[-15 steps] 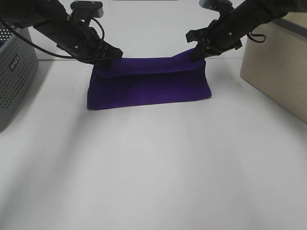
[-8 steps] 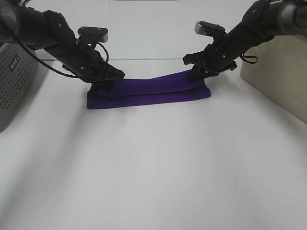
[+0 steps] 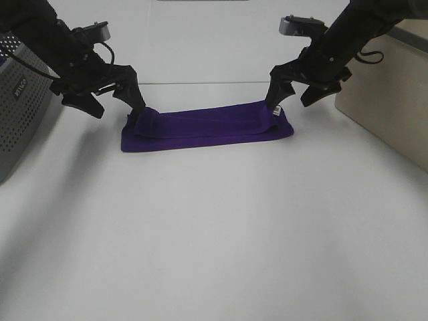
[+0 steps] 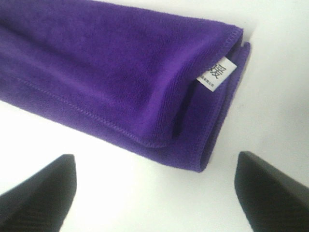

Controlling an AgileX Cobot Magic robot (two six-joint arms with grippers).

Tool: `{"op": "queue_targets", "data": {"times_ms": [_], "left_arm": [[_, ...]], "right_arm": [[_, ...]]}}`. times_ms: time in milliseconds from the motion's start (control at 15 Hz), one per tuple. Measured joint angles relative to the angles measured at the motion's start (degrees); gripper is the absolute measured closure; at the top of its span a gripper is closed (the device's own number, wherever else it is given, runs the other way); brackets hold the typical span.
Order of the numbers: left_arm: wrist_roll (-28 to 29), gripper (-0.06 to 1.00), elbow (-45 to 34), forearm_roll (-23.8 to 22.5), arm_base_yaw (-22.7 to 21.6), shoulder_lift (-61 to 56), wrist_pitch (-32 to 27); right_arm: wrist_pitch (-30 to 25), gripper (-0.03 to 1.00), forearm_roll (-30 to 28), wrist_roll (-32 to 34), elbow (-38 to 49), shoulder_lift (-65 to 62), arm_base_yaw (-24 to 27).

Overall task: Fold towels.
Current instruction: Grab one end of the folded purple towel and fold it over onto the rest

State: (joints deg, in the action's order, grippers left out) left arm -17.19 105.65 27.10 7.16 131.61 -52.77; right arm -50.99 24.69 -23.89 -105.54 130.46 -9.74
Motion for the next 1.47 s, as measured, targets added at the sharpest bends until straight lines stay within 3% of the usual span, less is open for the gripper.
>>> {"op": "queue_targets", "data": {"times_ms": [133,400,733,933,1067,1200,1333,1467], "left_arm": [[0.0,0.09,3.04,2.86,-1.83,3.15,-4.58],[-2.06,0.09,4.41,6.42,-3.67,8.77,-7.28],[-4.76,0.11,5.73,11.12,-3.61,10.6,-6.99],[-1.66,0.16,6.13,11.69,0.57,11.4,-1.89],[1.38,0.37,8.37,12.89,4.76,13.58,0.29],[2.35,0.65,8.65,12.38,5.27,14.27,1.26],[2.35,0.87,9.85,9.85,5.27,14.67,0.52],[2.35,0.89,12.95,4.58,5.39,15.01,-2.86]], "right_arm": [[-4.13,0.1,-1.66,2.86,-0.06,-2.41,0.0],[-9.11,0.1,-2.92,4.24,-0.52,-3.67,0.0],[-9.74,0.1,-3.32,4.24,-0.52,-3.72,0.0],[-10.03,0.1,-3.32,4.3,-0.52,-3.72,0.0],[-10.43,0.1,-3.32,4.87,-0.52,-3.72,0.0],[-11.57,0.1,-3.32,5.5,-0.52,-3.72,0.0],[-11.8,0.1,-3.32,5.61,-0.52,-3.72,0.0],[-13.29,0.1,-3.32,5.67,-0.52,-3.72,0.0]]}}
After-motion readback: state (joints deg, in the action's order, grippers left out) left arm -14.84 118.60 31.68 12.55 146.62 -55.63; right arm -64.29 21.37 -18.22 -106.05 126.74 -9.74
